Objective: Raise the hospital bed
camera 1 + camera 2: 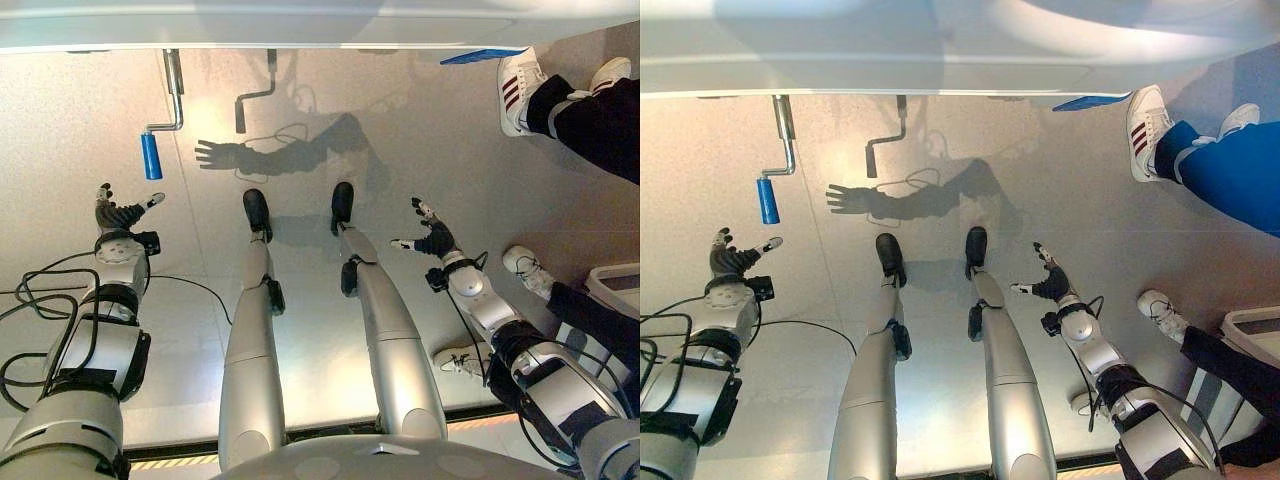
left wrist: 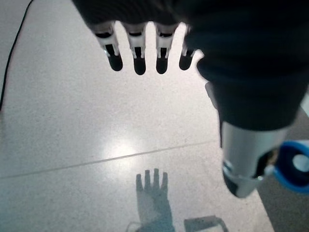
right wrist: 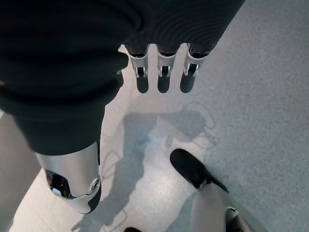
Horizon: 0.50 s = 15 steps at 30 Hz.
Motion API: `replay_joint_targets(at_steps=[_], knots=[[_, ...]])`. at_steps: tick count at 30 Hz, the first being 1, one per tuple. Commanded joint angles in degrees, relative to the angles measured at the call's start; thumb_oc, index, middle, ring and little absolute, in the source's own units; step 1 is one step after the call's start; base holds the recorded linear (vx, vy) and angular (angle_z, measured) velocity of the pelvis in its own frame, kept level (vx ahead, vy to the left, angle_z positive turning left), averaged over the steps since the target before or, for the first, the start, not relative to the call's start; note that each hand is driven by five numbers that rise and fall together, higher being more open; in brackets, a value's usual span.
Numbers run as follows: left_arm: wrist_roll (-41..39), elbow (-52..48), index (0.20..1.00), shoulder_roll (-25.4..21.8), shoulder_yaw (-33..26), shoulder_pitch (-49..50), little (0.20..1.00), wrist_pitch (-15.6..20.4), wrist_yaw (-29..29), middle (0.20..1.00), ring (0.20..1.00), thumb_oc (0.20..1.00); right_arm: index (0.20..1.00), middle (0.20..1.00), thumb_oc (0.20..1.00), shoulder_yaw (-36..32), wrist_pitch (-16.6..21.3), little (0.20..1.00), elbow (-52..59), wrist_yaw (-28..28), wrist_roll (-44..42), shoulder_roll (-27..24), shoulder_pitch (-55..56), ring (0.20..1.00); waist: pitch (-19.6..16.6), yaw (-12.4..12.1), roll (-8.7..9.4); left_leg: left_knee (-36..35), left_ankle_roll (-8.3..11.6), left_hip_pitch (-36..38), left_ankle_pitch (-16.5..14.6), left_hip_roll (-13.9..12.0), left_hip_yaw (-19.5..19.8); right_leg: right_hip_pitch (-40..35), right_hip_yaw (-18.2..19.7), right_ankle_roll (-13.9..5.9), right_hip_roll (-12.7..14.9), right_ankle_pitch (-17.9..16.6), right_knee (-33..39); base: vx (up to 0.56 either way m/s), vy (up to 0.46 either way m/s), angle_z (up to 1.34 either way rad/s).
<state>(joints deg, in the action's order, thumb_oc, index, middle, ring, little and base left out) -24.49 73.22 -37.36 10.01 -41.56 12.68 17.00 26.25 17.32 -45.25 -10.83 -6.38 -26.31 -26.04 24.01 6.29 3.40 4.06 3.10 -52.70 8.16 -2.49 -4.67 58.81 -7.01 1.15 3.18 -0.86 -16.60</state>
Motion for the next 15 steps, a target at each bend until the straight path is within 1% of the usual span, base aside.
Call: replay_joint_targets(at_steps=[1,2,3,4,5,6,7,8,9,10,11,12,13,14,15], knots=[[-1.42,0.66,1.000,-2.28,-1.34,1.17,1.000,0.58,0.77,1.000,1.000,1.000,1.000,1.000,1.000,0.45,1.95,1.000,2.34,0.44,-1.29,-1.83,5.64,1.000,-1.48,1.40,-0.96,0.60,-2.72,-0.82,-0.20,4.69,0.17,-2.45,-1.09,-6.60,-1.15,-9.76,9.21,0.07,0.007,-0.02],[-1.26,0.31,1.000,-2.45,-1.08,0.82,1.000,0.59,0.87,1.000,1.000,1.000,1.000,1.000,1.000,0.55,1.93,1.000,2.50,0.54,-1.23,-1.89,5.81,1.000,-1.96,1.21,-1.19,0.28,-2.35,-0.06,-1.76,4.55,0.82,-3.00,-0.63,-7.16,-1.51,-8.39,9.16,-0.07,-0.007,-0.02],[-1.42,-0.02,1.000,-2.54,-0.89,0.38,1.000,0.64,1.00,1.000,1.000,1.000,1.000,1.000,1.000,0.60,1.96,1.000,2.38,0.65,-1.27,-1.95,5.86,1.000,-1.50,1.42,-0.99,0.56,-2.74,-0.76,-0.21,4.74,0.20,-2.48,-1.07,-6.65,-1.14,-9.86,9.28,0.07,0.006,-0.01],[-1.35,-0.38,1.000,-2.65,-0.56,0.04,1.000,0.71,1.03,1.000,1.000,1.000,1.000,1.000,1.000,0.68,1.94,1.000,2.64,0.73,-1.25,-1.97,6.02,1.000,-1.93,1.24,-1.22,0.21,-2.39,0.01,-1.79,4.56,0.81,-3.02,-0.63,-7.19,-1.49,-8.40,9.18,-0.07,-0.008,0.00],[-1.30,-0.75,1.000,-2.69,-0.38,-0.30,1.000,0.85,1.02,1.000,1.000,1.000,1.000,1.000,1.000,0.70,2.00,1.000,3.00,0.90,-1.20,-2.08,6.16,1.000,-1.46,1.45,-0.98,0.46,-2.75,-0.73,-0.17,4.71,0.16,-2.46,-1.02,-6.68,-1.19,-9.82,9.25,0.00,0.000,0.00],[-1.30,-0.95,1.000,-2.70,-0.14,-0.82,1.000,0.91,1.07,1.000,1.000,1.000,1.000,1.000,1.000,0.79,2.00,1.000,3.08,1.02,-1.17,-2.17,6.13,1.000,-1.47,1.47,-0.96,0.46,-2.76,-0.73,-0.18,4.72,0.19,-2.47,-1.02,-6.69,-1.20,-9.80,9.29,0.00,0.000,0.00],[-1.29,-0.92,1.000,-2.70,-0.11,-0.80,1.000,0.89,1.06,1.000,1.000,1.000,1.000,1.000,1.000,0.81,1.98,1.000,3.03,1.04,-1.18,-2.15,6.14,1.000,-1.93,1.26,-1.18,0.14,-2.40,0.05,-1.77,4.55,0.83,-3.02,-0.59,-7.21,-1.55,-8.36,9.22,0.07,0.010,0.01],[-1.02,-1.44,1.000,-2.81,0.45,-1.33,1.000,0.94,1.04,1.000,1.000,1.000,1.000,1.000,1.000,0.84,1.98,1.000,2.88,1.24,-1.14,-2.27,6.09,1.000,-1.89,1.24,-1.28,0.12,-2.37,0.09,-1.75,4.58,0.79,-3.09,-0.66,-7.22,-1.50,-8.38,9.28,0.00,0.000,0.00],[-0.86,-1.73,1.000,-2.93,0.77,-1.96,1.000,0.95,1.20,1.000,1.000,1.000,1.000,1.000,1.000,0.88,1.93,1.000,2.89,1.31,-1.07,-2.35,6.07,1.000,-1.39,1.46,-1.08,0.41,-2.72,-0.74,-0.13,4.76,0.14,-2.48,-1.09,-6.69,-1.15,-9.84,9.30,0.00,0.000,0.00],[-0.87,-1.87,1.000,-2.91,0.99,-2.41,1.000,1.01,1.26,1.000,1.000,1.000,1.000,1.000,1.000,0.88,1.89,1.000,2.75,1.31,-1.04,-2.34,6.06,1.000,-1.82,1.27,-1.34,0.11,-2.36,-0.01,-1.69,4.60,0.82,-2.93,-0.68,-7.18,-1.50,-8.40,9.17,-0.07,-0.009,0.00],[-0.98,-2.09,1.000,-3.00,1.26,-3.02,1.000,1.04,1.29,1.000,1.000,1.000,1.000,1.000,1.000,0.91,1.89,1.000,2.69,1.34,-1.09,-2.35,6.07,1.000,-1.37,1.49,-1.15,0.43,-2.71,-0.81,-0.08,4.75,0.19,-2.35,-1.12,-6.65,-1.12,-9.85,9.26,0.07,0.000,0.00],[-0.89,-2.32,1.000,-3.16,1.70,-3.55,1.000,1.08,1.34,1.000,1.000,1.000,1.000,1.000,1.000,1.04,1.87,1.000,2.60,1.42,-1.10,-2.32,6.07,1.000,-1.86,1.33,-1.37,0.08,-2.35,-0.03,-1.67,4.58,0.89,-2.92,-0.70,-7.17,-1.47,-8.41,9.23,-0.07,-0.018,0.00],[-0.66,-2.95,1.000,-3.18,2.31,-4.29,1.000,1.12,1.49,1.000,1.000,1.000,1.000,1.000,1.000,1.17,1.90,1.000,2.67,1.44,-1.06,-2.33,6.09,1.000,-1.40,1.59,-1.16,0.41,-2.71,-0.86,-0.03,4.75,0.30,-2.35,-1.13,-6.65,-1.14,-9.87,9.32,0.07,-0.003,0.00],[-0.25,-3.73,1.000,-3.47,3.00,-5.01,1.000,1.19,1.66,1.000,1.000,1.000,1.000,1.000,1.000,1.26,1.86,1.000,2.84,1.49,-1.08,-2.35,6.28,1.000,-1.81,1.42,-1.42,0.14,-2.34,-0.14,-1.61,4.55,0.95,-2.86,-0.75,-7.18,-1.46,-8.41,9.20,-0.07,-0.012,0.01],[-0.25,-3.76,1.000,-3.46,3.01,-5.07,1.000,1.20,1.69,1.000,1.000,1.000,1.000,1.000,1.000,1.19,1.87,1.000,2.89,1.49,-1.07,-2.36,6.28,1.000,-1.34,1.59,-1.19,0.46,-2.71,-0.92,-0.02,4.72,0.32,-2.31,-1.18,-6.66,-1.12,-9.85,9.27,0.00,0.000,0.00]])
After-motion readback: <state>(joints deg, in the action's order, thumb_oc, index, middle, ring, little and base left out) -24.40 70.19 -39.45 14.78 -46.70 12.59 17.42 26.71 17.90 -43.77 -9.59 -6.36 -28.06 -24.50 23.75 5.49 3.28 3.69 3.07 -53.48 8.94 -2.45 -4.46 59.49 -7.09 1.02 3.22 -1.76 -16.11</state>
